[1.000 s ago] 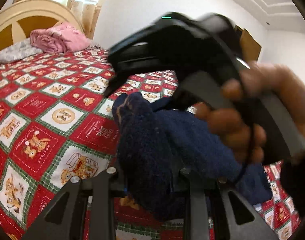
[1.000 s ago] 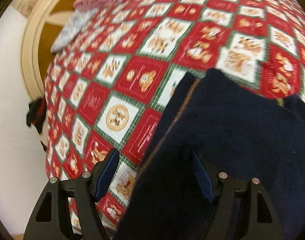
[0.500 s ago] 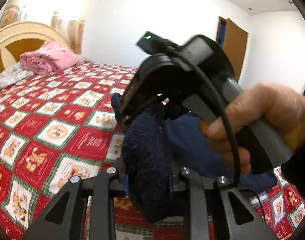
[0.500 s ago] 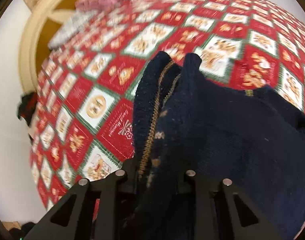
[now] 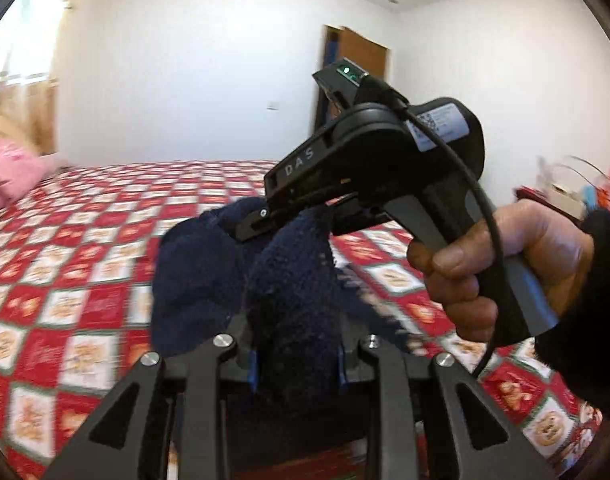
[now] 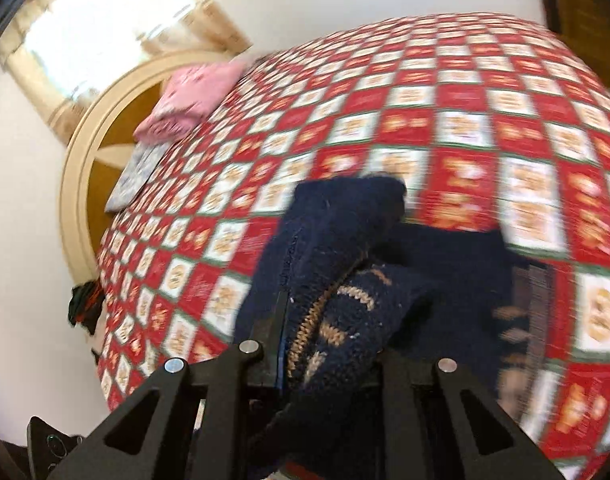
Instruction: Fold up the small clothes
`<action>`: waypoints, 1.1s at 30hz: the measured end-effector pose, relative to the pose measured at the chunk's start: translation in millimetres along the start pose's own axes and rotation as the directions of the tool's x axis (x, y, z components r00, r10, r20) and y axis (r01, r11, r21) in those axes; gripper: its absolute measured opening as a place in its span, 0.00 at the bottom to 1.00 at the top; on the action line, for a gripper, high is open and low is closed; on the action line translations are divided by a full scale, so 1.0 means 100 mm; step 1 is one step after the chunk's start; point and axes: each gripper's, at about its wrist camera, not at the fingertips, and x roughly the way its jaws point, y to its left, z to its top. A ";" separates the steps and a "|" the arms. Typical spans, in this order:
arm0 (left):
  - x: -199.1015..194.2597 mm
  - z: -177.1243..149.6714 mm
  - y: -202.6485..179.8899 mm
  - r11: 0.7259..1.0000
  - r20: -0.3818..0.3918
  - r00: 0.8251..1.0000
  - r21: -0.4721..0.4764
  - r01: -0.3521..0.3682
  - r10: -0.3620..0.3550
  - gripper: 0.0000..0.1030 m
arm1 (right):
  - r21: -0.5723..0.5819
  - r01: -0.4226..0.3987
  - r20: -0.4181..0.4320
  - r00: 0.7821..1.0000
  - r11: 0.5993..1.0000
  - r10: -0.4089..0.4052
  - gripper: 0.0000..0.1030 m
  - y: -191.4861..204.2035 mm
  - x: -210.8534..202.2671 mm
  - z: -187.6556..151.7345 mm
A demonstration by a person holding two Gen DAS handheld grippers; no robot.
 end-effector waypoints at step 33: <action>0.30 -0.25 0.48 0.990 -0.293 0.956 -0.141 -0.029 -0.014 0.93 | 0.117 0.166 0.152 0.971 0.979 -0.183 0.57 -0.33 -0.79 -1.66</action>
